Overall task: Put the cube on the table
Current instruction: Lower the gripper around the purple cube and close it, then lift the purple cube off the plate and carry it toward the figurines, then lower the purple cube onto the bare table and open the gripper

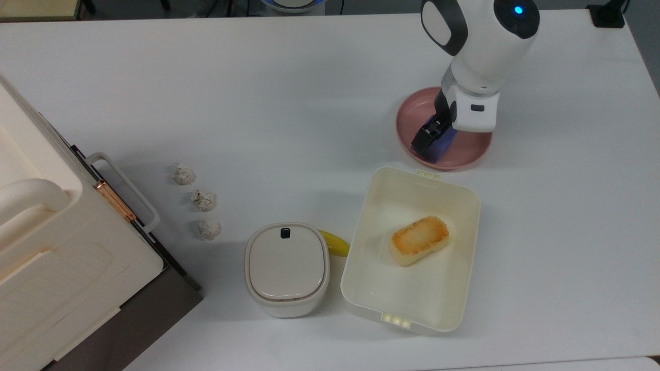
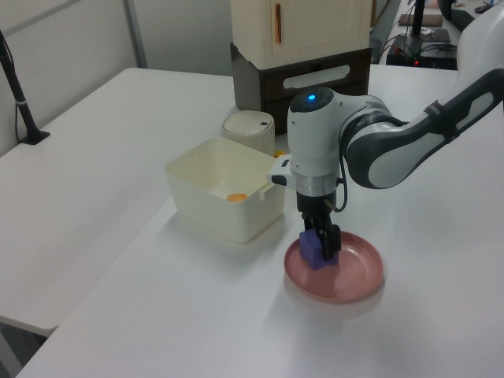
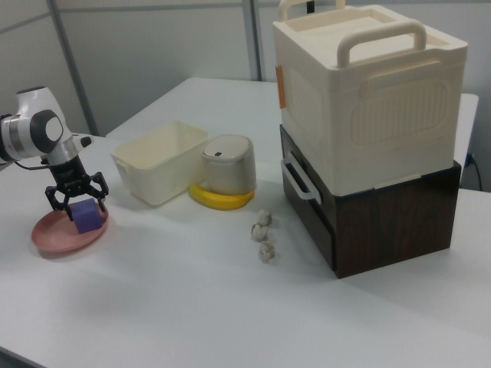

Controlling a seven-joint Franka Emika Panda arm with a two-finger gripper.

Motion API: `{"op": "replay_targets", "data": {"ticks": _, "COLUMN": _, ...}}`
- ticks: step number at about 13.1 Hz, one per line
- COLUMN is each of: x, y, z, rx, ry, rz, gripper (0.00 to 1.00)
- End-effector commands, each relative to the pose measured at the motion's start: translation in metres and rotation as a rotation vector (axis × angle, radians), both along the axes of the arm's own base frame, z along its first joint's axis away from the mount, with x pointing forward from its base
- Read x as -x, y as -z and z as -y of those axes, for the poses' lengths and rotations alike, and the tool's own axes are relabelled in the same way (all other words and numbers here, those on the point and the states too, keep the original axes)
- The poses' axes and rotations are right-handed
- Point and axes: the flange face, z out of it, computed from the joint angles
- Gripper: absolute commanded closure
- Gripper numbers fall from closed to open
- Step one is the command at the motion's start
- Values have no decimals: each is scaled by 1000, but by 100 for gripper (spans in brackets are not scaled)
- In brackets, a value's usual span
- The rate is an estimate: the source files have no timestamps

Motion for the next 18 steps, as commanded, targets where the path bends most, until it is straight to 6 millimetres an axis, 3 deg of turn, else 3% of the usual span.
{"op": "replay_targets", "data": {"ticks": 1, "x": -2, "y": -22, "z": -1, "rx": 11, "ry": 18, "rz": 51, "gripper": 72}}
{"op": "replay_targets", "data": {"ticks": 2, "x": 0, "y": -37, "z": 6, "rx": 13, "ry": 30, "rz": 39, "gripper": 84}}
{"op": "replay_targets", "data": {"ticks": 3, "x": 1, "y": -52, "z": 18, "rx": 15, "ry": 50, "rz": 19, "gripper": 87}}
{"op": "replay_targets", "data": {"ticks": 6, "x": 7, "y": -102, "z": 51, "rx": -47, "ry": 86, "rz": -55, "gripper": 87}}
{"op": "replay_targets", "data": {"ticks": 7, "x": 3, "y": -110, "z": 68, "rx": -50, "ry": 107, "rz": -76, "gripper": 87}}
{"op": "replay_targets", "data": {"ticks": 10, "x": -20, "y": -98, "z": 135, "rx": -21, "ry": 135, "rz": -107, "gripper": 85}}
{"op": "replay_targets", "data": {"ticks": 11, "x": -28, "y": -85, "z": 164, "rx": -3, "ry": 168, "rz": -123, "gripper": 83}}
{"op": "replay_targets", "data": {"ticks": 14, "x": -42, "y": -77, "z": 242, "rx": 0, "ry": 254, "rz": -137, "gripper": 75}}
{"op": "replay_targets", "data": {"ticks": 15, "x": -42, "y": -70, "z": 261, "rx": 2, "ry": 284, "rz": -150, "gripper": 59}}
{"op": "replay_targets", "data": {"ticks": 16, "x": -44, "y": -59, "z": 268, "rx": 8, "ry": 305, "rz": -163, "gripper": 24}}
{"op": "replay_targets", "data": {"ticks": 17, "x": -46, "y": -58, "z": 272, "rx": 6, "ry": 321, "rz": -159, "gripper": 0}}
{"op": "replay_targets", "data": {"ticks": 18, "x": -45, "y": -70, "z": 275, "rx": 1, "ry": 339, "rz": -148, "gripper": 0}}
